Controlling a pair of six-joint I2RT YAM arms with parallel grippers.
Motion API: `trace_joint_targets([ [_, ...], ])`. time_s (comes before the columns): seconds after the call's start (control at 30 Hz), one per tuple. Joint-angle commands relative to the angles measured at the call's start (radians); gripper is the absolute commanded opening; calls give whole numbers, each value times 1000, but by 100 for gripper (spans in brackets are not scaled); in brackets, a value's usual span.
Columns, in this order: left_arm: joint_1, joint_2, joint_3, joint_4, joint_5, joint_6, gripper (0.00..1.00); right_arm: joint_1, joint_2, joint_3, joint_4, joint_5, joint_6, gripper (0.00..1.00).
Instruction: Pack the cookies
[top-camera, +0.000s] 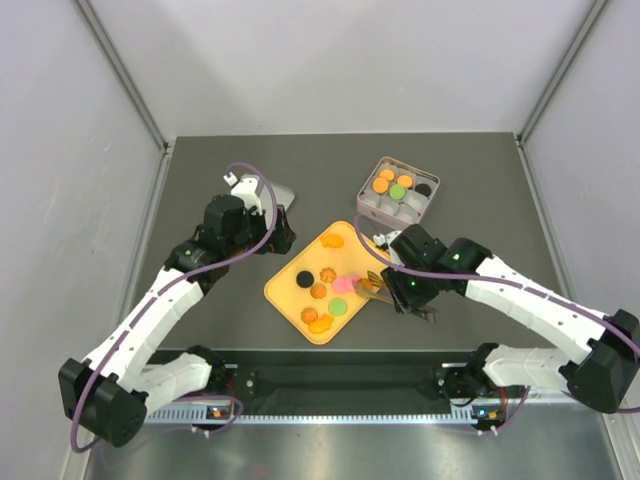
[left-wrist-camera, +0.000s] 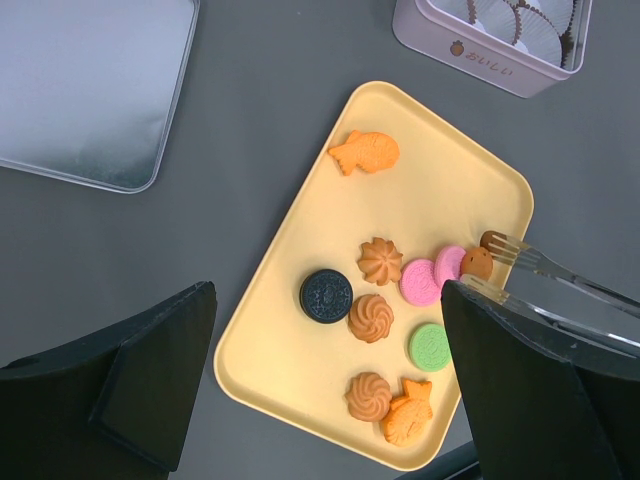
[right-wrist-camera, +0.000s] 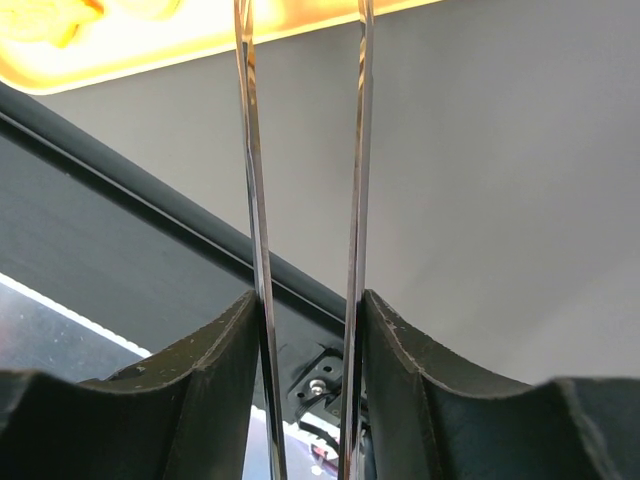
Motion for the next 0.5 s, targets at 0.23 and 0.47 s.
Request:
trace_joint_targets([
  [0.23,5,-20,0,16,10,4,99,16,0,66,4,45,-2,40],
  [0.47,5,-20,0,17,11,4,99,16,-11,100,-3,54,8,39],
])
